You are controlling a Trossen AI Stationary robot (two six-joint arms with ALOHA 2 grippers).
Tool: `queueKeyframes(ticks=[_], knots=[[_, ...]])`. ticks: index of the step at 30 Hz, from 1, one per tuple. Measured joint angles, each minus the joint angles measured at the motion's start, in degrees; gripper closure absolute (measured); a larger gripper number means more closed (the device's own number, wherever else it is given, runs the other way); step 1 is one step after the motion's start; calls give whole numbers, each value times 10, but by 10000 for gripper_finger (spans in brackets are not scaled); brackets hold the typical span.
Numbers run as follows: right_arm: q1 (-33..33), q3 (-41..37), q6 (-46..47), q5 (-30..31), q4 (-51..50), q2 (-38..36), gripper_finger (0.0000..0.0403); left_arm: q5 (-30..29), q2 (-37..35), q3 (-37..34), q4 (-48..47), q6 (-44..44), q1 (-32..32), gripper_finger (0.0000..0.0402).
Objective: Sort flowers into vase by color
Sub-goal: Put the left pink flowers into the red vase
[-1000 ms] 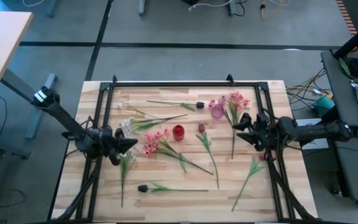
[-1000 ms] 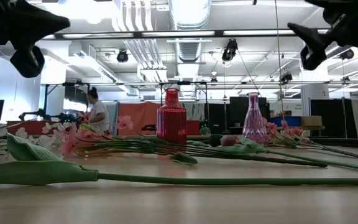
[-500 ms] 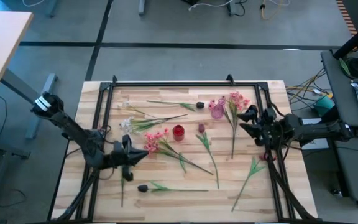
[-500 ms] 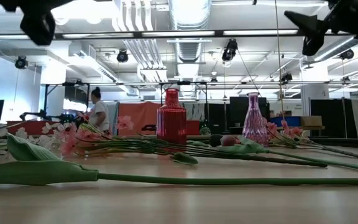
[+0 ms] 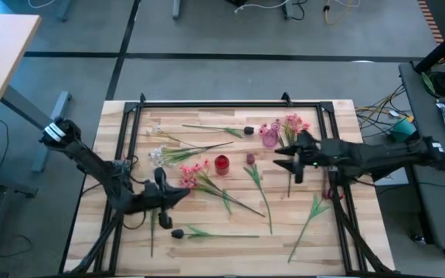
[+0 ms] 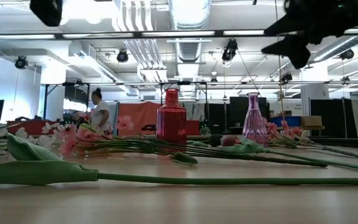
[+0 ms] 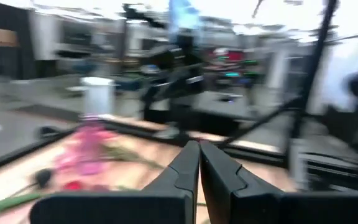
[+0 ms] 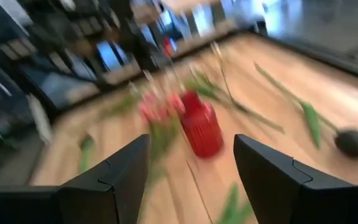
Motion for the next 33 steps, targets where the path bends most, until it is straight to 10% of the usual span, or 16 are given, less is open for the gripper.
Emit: queueKeyframes(ticks=[9, 33], knots=[[87, 150, 45, 89, -146, 199, 189, 50, -156, -92, -161, -162, 19, 402], [128, 555, 41, 68, -272, 712, 118, 46, -260, -111, -248, -111, 18, 402]])
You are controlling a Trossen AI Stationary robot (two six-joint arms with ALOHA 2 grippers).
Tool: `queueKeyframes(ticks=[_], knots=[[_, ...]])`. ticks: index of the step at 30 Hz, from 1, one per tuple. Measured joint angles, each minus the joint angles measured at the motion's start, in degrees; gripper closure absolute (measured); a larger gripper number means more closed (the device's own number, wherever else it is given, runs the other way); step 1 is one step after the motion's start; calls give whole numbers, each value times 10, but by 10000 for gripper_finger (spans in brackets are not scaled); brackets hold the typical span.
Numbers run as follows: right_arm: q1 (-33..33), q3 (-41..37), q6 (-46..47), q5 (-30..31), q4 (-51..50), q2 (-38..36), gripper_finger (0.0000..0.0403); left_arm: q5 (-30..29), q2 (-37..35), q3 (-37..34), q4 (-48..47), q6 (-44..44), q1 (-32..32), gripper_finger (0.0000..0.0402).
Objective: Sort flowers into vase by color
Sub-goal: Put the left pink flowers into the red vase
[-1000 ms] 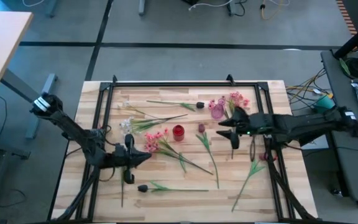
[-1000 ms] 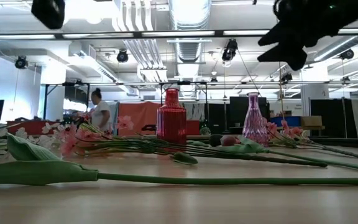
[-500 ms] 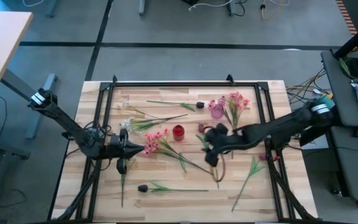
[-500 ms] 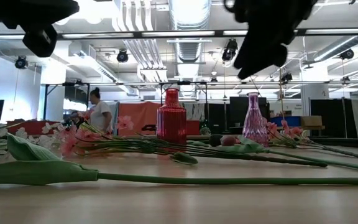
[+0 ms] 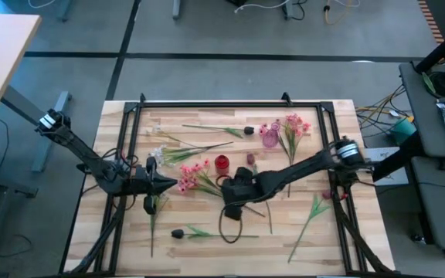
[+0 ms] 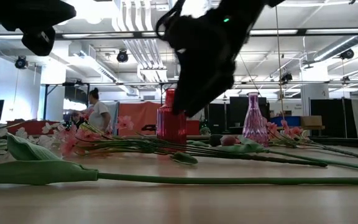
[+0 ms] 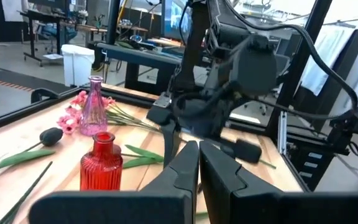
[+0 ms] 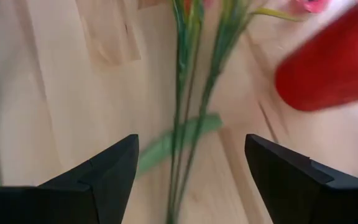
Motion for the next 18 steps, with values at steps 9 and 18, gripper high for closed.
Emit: queueKeyframes(ticks=[9, 18], knots=[[-17, 108, -10, 21, -27, 99, 124, 0, 1, 0, -7, 10, 0, 402], [-26, 151, -17, 23, -55, 136, 128, 0, 1, 0, -5, 13, 0, 402]])
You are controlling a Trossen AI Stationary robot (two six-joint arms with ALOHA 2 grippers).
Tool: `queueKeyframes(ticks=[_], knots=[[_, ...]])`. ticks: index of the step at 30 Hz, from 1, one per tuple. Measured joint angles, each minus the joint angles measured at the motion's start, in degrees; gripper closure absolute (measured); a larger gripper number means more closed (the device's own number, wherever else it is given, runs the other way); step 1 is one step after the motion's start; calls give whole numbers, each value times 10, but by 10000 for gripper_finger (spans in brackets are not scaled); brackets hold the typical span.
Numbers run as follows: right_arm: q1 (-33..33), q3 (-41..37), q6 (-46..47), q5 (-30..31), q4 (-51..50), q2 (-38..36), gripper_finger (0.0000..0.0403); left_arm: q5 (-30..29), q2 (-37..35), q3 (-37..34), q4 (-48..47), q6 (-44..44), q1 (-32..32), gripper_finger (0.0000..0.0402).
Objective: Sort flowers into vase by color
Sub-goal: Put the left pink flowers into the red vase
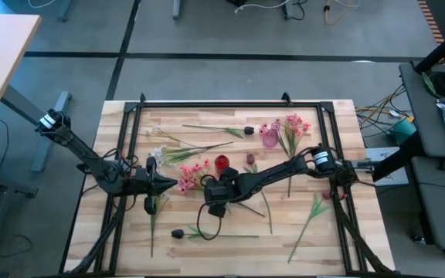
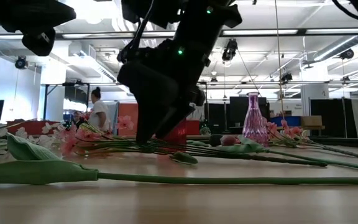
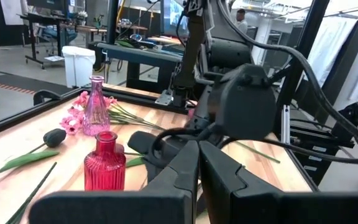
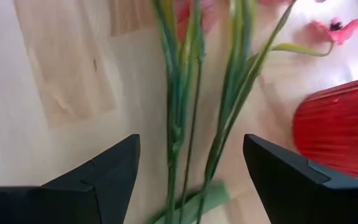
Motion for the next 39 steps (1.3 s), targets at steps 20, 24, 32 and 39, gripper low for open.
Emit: queueKeyframes(ticks=[20, 24, 32, 39], knots=[[-17, -10, -4, -70, 13, 22, 350, -2, 0, 0, 0, 0, 0, 402], [-13, -10, -1, -73, 15, 16, 384, -2, 0, 0, 0, 0, 0, 402], [14, 2, -4, -77, 18, -32, 388, -2, 0, 0, 0, 0, 0, 402], [18, -21, -61, -24, 39, -128, 389, -1, 0, 0, 5, -2, 0, 402]])
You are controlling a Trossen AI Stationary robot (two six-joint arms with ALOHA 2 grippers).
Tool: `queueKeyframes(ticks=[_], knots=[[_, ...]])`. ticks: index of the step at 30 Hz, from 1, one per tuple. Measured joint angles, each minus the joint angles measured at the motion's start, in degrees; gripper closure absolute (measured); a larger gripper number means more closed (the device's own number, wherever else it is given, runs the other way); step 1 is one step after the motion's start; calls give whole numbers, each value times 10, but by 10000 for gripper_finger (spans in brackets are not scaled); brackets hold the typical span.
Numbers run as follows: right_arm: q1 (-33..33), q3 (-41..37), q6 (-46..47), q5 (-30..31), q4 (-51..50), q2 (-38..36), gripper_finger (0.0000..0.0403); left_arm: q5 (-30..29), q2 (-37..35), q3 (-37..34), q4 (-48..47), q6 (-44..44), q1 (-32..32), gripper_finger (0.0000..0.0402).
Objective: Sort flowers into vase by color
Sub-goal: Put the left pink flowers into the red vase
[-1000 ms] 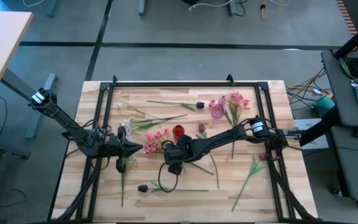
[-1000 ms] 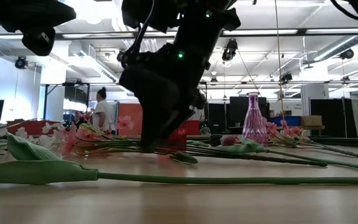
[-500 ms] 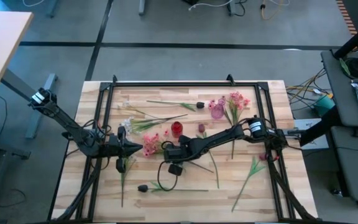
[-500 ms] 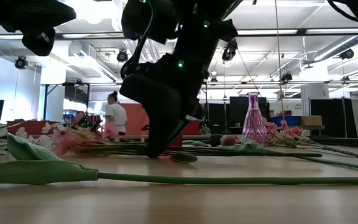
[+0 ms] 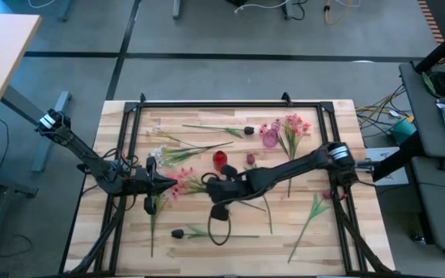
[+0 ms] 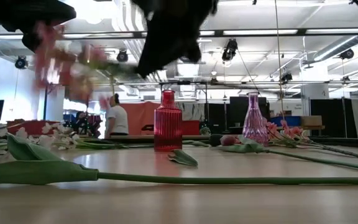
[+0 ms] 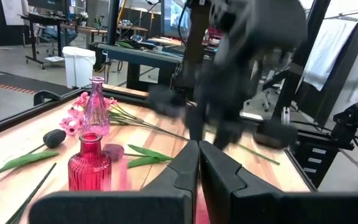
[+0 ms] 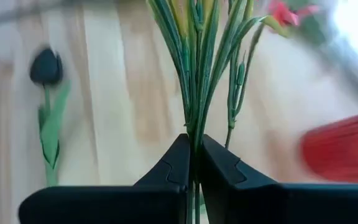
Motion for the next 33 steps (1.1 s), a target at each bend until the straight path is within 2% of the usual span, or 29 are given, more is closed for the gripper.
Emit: queueKeyframes(ticks=[4, 7, 13, 17, 21, 25, 33], knots=[[-10, -57, -47, 24, 94, -66, 389, 0, 0, 0, 5, -1, 0, 402], [-20, -127, -78, 26, 201, -118, 389, 1, 0, 0, 7, -1, 0, 402], [-52, -317, -164, 29, 599, -201, 390, 1, -1, 0, 8, -1, 0, 402], [-83, -415, -204, 31, 888, -195, 390, 1, -4, 0, 16, -1, 0, 402], [-109, -463, -231, 29, 1083, -165, 390, 1, -12, 0, 17, -1, 0, 402], [-132, -474, -248, 31, 1204, -130, 390, -6, -17, 0, 17, 3, 0, 402], [-159, -438, -277, 30, 1204, -117, 390, -15, -22, 0, 17, 4, 0, 402]])
